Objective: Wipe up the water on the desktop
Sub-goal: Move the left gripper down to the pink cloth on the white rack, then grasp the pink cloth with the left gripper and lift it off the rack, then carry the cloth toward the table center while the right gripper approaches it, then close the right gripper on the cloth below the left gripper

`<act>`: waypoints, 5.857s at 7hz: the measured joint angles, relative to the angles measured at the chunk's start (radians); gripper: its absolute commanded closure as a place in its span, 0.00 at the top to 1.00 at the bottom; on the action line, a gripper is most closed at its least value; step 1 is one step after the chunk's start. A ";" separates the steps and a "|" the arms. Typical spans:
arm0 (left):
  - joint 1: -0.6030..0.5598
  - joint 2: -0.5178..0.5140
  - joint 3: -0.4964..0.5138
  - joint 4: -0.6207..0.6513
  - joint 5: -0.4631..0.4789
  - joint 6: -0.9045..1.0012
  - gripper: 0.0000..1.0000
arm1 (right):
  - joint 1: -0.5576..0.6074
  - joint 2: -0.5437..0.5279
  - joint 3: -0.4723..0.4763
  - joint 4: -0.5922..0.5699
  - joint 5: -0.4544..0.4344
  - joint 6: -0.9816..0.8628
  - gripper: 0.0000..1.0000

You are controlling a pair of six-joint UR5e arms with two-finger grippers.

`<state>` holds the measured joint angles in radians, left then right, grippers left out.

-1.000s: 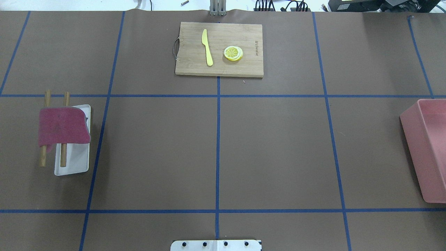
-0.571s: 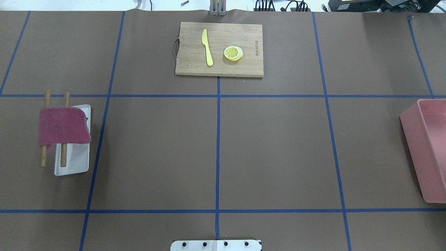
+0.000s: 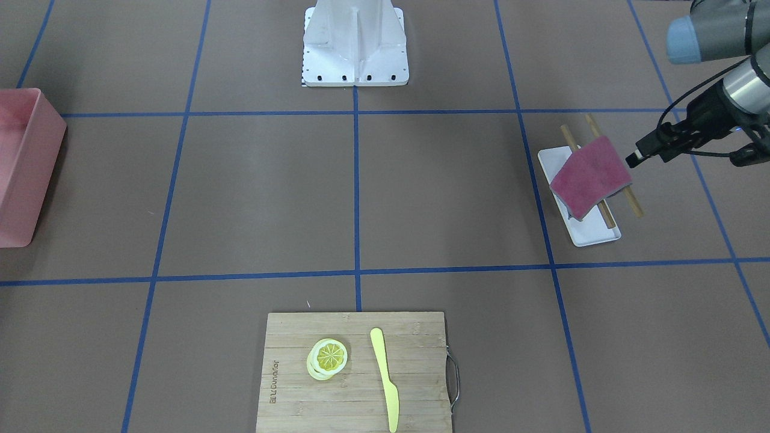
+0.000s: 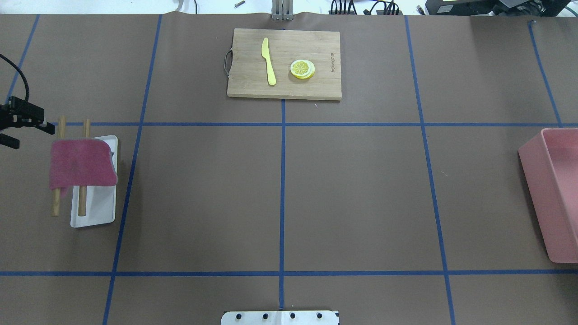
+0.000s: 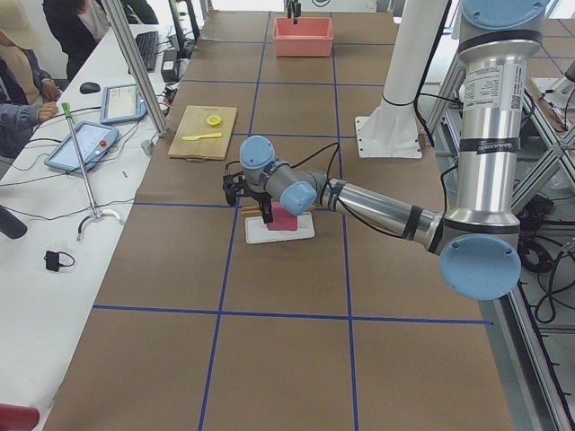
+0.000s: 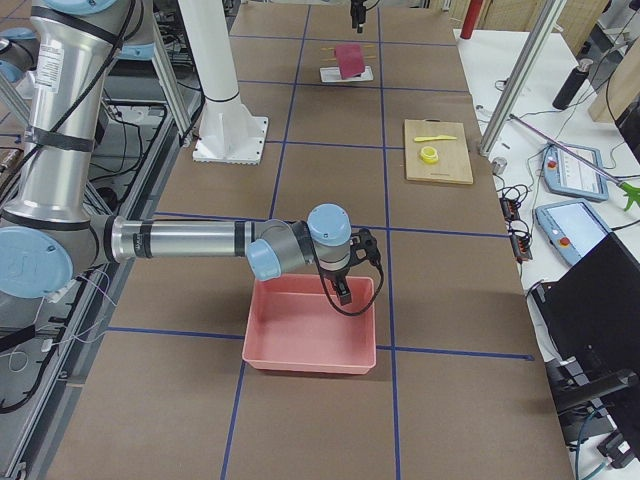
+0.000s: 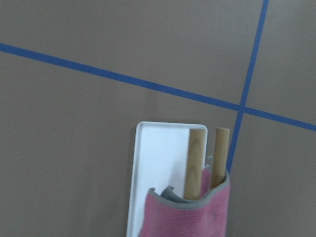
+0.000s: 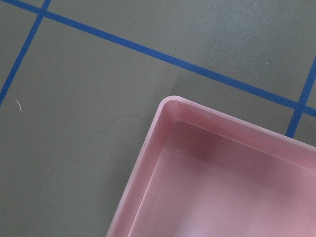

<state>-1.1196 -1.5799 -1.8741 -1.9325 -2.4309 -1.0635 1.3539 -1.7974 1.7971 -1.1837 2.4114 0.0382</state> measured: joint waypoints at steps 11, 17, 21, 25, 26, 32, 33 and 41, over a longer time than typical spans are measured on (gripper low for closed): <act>0.083 0.018 0.012 0.003 0.043 -0.064 0.00 | -0.012 0.001 -0.021 0.001 -0.006 0.000 1.00; 0.067 -0.021 -0.044 0.009 -0.082 -0.085 0.00 | -0.012 0.005 -0.014 0.005 0.001 0.006 1.00; 0.148 -0.412 0.011 0.014 -0.074 -0.609 0.00 | -0.029 0.011 0.109 0.006 0.000 0.013 1.00; 0.364 -0.795 0.198 0.121 0.218 -0.913 0.00 | -0.217 0.197 0.281 0.006 -0.011 0.165 0.98; 0.381 -0.868 0.267 0.127 0.245 -0.947 0.00 | -0.279 0.277 0.303 0.006 -0.037 0.217 0.97; 0.415 -0.946 0.309 0.130 0.273 -1.088 0.00 | -0.756 0.540 0.334 0.004 -0.575 0.403 0.84; 0.422 -0.944 0.295 0.131 0.273 -1.105 0.00 | -0.784 0.545 0.332 0.004 -0.618 0.406 0.82; 0.459 -0.905 0.223 0.132 0.276 -1.145 0.00 | -0.834 0.584 0.312 0.006 -0.691 0.456 0.50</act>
<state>-0.6604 -2.4847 -1.6516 -1.8002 -2.1553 -2.2089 0.5195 -1.2139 2.1094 -1.1781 1.7204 0.4946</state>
